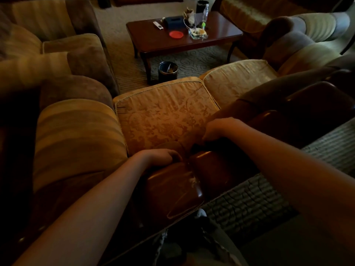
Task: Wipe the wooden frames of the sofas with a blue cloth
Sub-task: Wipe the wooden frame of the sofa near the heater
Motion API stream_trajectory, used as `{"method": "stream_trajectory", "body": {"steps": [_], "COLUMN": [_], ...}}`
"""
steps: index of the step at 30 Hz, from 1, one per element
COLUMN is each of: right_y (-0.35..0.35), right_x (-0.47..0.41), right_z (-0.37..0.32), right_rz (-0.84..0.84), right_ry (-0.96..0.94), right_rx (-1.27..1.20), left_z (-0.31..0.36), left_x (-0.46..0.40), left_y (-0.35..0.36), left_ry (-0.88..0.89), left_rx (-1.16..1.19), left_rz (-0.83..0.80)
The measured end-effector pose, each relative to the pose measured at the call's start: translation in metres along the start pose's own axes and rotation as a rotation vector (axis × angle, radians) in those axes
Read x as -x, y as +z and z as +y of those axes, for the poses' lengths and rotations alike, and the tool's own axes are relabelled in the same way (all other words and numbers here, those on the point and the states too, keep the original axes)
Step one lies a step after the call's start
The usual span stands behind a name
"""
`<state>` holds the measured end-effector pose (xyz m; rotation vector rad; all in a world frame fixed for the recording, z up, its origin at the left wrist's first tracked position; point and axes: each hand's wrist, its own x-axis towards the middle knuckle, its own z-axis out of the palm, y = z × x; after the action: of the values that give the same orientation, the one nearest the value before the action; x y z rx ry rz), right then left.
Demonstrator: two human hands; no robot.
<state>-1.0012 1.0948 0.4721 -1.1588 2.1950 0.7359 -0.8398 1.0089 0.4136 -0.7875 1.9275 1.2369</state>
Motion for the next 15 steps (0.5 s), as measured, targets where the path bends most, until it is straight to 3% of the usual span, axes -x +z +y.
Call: {"method": "stream_trajectory", "body": {"steps": [4, 8, 11, 15], "right_y": [0.015, 0.031, 0.039, 0.051], "right_x": [-0.003, 0.022, 0.037, 0.037], "right_z": [-0.044, -0.063, -0.033, 0.0], "right_rz": [-0.016, 0.199, 0.426, 0.764], "right_ry": [-0.199, -0.353, -0.269, 0.036], "right_rx": [-0.051, -0.126, -0.088, -0.161], "left_z": [0.003, 0.0, -0.003, -0.002], "left_x": [0.003, 0.003, 0.002, 0.003], "left_y": [0.0, 0.001, 0.0, 0.0], "left_ry": [0.004, 0.033, 0.035, 0.064], "left_rx": [-0.001, -0.033, -0.051, -0.093], "left_rz": [-0.015, 0.0, 0.015, -0.017]}}
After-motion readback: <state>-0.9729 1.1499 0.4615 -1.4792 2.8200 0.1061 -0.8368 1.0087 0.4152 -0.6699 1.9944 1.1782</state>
